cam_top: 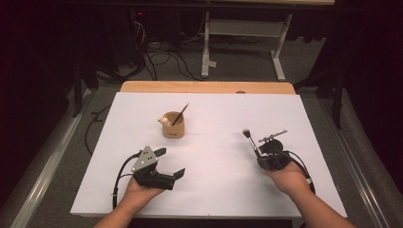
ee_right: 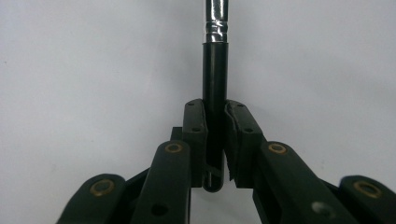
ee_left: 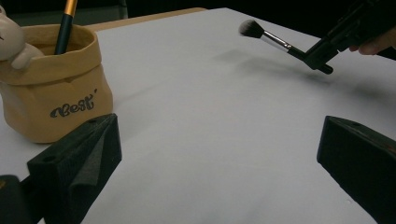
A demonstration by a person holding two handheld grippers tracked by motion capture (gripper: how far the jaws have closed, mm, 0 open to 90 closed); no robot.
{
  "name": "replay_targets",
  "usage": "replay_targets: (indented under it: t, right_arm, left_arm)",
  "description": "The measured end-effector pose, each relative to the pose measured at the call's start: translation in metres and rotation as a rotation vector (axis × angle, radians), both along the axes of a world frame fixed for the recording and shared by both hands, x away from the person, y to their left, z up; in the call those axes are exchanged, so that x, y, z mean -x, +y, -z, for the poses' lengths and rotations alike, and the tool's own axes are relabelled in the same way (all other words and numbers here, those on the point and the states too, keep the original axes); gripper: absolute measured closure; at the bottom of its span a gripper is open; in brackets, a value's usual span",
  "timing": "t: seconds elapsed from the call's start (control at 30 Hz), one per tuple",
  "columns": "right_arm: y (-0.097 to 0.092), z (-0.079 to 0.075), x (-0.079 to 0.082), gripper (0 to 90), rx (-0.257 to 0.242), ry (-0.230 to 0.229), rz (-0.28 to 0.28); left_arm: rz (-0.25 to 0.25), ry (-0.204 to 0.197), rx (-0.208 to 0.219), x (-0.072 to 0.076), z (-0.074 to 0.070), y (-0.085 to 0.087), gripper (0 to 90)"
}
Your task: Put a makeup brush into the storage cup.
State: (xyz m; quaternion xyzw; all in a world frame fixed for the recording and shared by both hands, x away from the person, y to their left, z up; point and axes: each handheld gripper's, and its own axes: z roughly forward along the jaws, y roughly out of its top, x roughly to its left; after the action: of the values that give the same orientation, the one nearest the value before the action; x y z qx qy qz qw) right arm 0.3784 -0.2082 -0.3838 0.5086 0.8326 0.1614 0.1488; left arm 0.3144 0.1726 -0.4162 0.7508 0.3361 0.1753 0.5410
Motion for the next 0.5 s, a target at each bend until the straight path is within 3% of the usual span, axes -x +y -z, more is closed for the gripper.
replay_targets:
  t: [0.5]
  right_arm:
    - [0.0014, 0.0027, -0.0025, 81.7, -0.05, -0.064, 0.003]
  left_arm:
    - [-0.006, 0.009, 0.01, -0.0005, -0.0001, 0.0018, 0.4]
